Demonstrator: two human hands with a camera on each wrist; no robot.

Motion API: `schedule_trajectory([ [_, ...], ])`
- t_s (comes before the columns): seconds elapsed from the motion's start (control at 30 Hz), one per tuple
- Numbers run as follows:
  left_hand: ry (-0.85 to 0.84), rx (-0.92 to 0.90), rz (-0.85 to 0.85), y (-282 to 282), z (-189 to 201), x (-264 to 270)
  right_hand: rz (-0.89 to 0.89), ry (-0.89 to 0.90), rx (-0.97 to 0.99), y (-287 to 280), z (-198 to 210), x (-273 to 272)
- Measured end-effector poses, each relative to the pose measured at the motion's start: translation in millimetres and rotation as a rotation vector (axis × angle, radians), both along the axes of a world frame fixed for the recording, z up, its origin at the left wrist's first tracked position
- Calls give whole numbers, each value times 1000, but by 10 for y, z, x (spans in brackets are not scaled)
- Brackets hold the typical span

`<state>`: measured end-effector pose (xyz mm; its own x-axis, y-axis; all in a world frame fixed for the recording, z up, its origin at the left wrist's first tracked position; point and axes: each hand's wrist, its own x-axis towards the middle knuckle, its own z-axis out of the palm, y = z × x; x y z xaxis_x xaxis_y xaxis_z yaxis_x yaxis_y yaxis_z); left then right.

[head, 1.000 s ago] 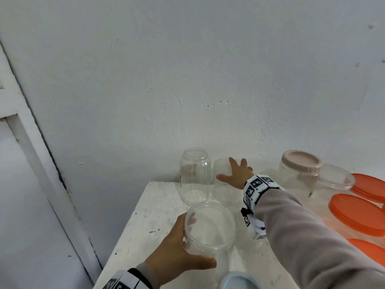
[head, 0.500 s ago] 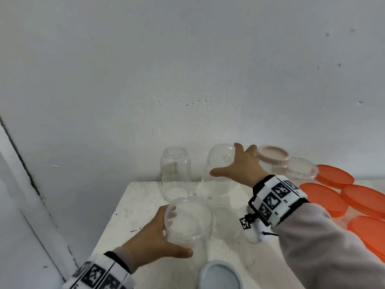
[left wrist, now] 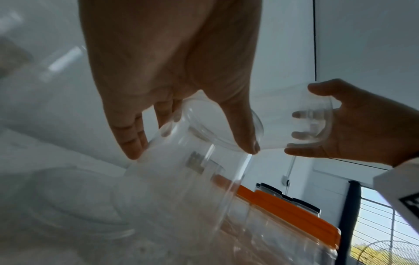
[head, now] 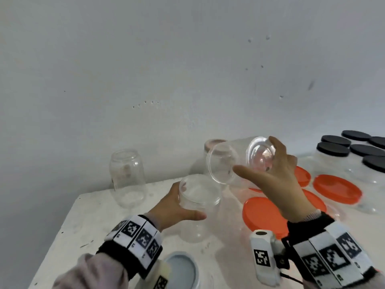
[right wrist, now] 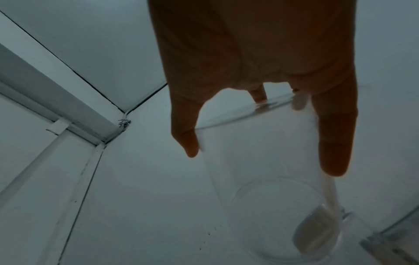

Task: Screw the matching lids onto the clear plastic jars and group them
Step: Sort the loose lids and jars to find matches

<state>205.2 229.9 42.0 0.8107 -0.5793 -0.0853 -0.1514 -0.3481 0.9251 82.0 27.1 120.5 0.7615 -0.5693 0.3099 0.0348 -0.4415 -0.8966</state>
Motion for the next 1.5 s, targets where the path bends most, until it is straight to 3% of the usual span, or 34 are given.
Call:
schedule_trajectory([
  [0.37,-102,155,22,-624,-43,114,-37,-155,195,-178,-223,-332],
  [0.47,-206,344,2,-584,-29,206,-24,-164,231,-143,-250,-344],
  [0.63,-341,860,-8,-442,-120,342,72,-181,296,-52,-265,-329],
  [0.83,-320,1095,-129,-298,-320,408,182,-138,288,97,-277,-265],
  [1.2,-326,1056,-42,64,-308,380,304,-111,303,410,-327,-23],
  [1.3,-310,1017,-4,265,-254,387,353,-32,304,515,-336,60],
  [1.5,-228,807,98,833,-163,360,580,180,538,726,-368,288],
])
